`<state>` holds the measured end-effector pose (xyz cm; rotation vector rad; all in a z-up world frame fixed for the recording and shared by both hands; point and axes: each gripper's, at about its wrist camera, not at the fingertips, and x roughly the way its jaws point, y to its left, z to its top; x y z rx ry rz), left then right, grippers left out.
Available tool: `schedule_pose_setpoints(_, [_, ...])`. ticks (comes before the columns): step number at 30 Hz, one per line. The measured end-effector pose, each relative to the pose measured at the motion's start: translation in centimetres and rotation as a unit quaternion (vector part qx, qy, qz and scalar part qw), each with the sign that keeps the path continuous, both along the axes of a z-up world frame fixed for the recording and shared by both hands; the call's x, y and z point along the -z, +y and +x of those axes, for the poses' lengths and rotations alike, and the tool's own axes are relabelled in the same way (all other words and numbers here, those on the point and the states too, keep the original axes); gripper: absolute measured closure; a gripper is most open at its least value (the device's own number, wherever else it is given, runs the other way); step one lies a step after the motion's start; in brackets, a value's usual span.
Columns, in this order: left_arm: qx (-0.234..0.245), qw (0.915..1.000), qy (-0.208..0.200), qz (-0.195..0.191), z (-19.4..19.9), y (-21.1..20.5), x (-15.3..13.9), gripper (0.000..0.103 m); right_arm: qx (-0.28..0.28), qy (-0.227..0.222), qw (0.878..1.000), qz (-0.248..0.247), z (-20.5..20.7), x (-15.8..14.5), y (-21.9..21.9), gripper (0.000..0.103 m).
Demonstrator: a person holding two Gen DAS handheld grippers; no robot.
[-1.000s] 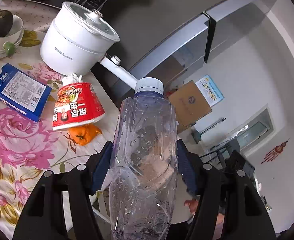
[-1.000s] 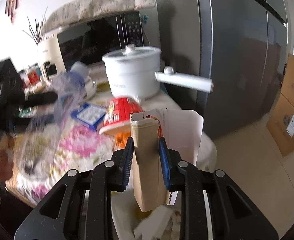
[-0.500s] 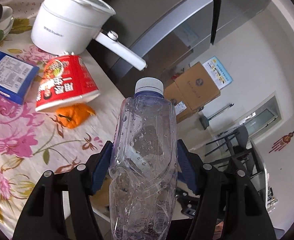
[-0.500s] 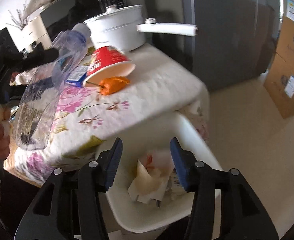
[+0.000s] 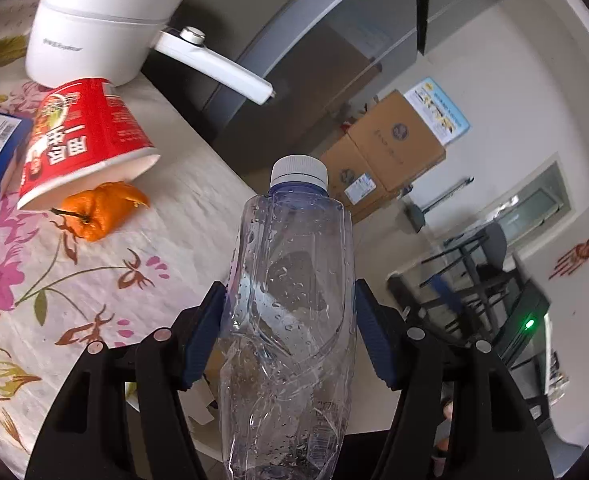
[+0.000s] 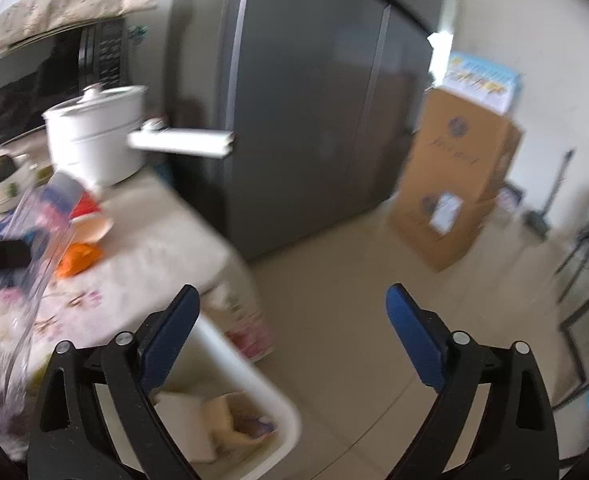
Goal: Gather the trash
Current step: 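Carry the clear bottle over the bin and open the left tool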
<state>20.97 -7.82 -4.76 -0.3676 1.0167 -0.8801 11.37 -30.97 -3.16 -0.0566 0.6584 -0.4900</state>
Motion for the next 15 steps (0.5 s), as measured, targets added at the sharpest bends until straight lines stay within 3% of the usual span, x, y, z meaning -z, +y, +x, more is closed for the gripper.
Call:
schedule_pose_setpoints(12, [0.039, 0.9976, -0.014, 0.055, -1.6, -3.4, 1.5, 0.039, 0.064, -0.024, 0.998, 0.004, -0.3, -0.6, -2.2, 0.009])
schedule_pose_setpoints(15, [0.045, 0.9961, -0.023, 0.072, -2.0, -4.1, 1.7, 0.034, 0.067, -0.022, 0.998, 0.004, -0.2, -0.5, -2.1, 0.009])
